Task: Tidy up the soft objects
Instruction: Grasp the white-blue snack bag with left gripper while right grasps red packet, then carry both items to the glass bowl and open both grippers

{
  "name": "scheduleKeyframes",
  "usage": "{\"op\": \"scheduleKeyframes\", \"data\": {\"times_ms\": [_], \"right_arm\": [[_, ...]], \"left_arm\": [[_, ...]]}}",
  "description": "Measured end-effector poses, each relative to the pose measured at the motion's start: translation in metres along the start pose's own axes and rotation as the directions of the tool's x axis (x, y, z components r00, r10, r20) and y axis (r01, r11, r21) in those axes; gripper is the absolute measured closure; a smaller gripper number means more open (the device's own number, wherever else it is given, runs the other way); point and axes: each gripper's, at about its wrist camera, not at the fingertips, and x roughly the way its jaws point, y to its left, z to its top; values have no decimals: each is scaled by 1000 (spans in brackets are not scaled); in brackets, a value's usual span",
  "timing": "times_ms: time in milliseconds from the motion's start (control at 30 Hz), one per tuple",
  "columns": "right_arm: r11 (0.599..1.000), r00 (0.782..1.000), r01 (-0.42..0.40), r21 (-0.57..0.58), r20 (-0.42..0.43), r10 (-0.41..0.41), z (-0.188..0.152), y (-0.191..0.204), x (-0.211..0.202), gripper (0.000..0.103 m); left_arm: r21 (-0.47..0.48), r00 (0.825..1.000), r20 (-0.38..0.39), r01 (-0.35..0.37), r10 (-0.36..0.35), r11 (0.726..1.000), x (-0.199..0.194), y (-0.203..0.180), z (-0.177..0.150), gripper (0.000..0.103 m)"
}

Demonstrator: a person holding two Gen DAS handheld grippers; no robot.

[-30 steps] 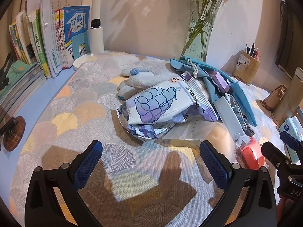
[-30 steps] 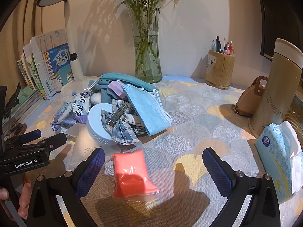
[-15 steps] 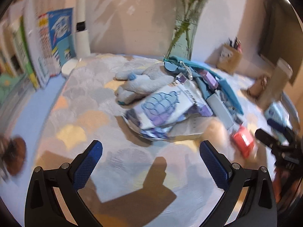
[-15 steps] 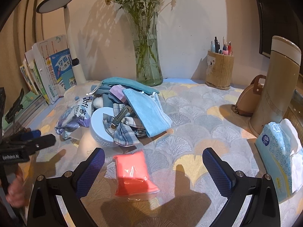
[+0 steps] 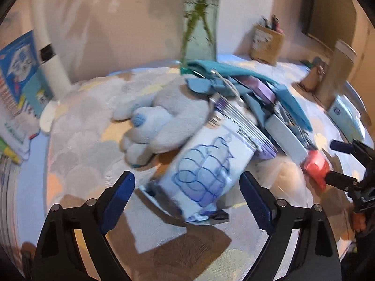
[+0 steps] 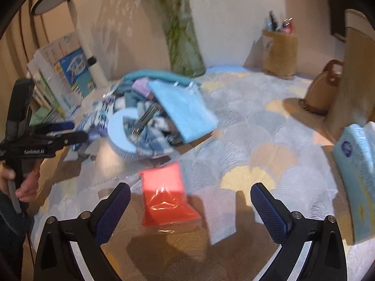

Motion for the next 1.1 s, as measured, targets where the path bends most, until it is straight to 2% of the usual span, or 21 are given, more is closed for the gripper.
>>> {"op": "scheduleKeyframes", "data": {"times_ms": [67,133,167,200,267,300,333,533,667,767,833,1000,1100], "right_arm": [[999,1000,1,-37,-25,-2,0,8,5,9],[996,999,21,-87,-47,-25,-1,17,11,19],[993,997,38,-111,-61,-45,-2,22,15,28],[989,995,53,-136,-79,-64,-4,26,19,36],[983,993,78,-168,-76,-91,-5,31,21,43],[980,994,69,-184,-68,-83,-6,34,19,56],[979,995,63,-192,-66,-76,-7,35,18,58],[976,997,72,-206,-7,-75,-7,39,7,61],[990,1000,24,-139,2,-24,-9,27,-9,61],[996,998,-46,-72,44,49,-12,14,-32,61],[997,996,-66,-32,60,68,-11,4,-45,61],[1000,988,-18,25,153,14,-6,-22,-92,61],[997,977,26,75,208,-41,-2,-46,-125,61]], "left_arm": [[19,1000,-5,5,-5,1000,3,-4,0,22],[18,1000,-8,2,-2,1000,6,-5,1,26],[15,1000,-2,5,-5,1000,6,-5,2,28],[12,1000,5,9,-9,1000,5,-5,1,34],[3,999,24,22,-22,1000,3,-6,0,43],[1,999,32,19,-19,1000,0,-7,-2,44],[-2,999,45,11,-11,1000,-3,-8,-5,46],[-64,994,107,14,-7,998,-33,-14,-20,48],[-72,986,166,32,-20,997,-65,-23,-25,48],[-76,978,205,63,-46,995,-84,-33,-21,48],[-67,969,237,82,-64,994,-96,-44,-16,48],[30,947,303,101,-106,994,-120,-96,8,48],[100,927,338,135,-161,986,-129,-135,31,48]]}}
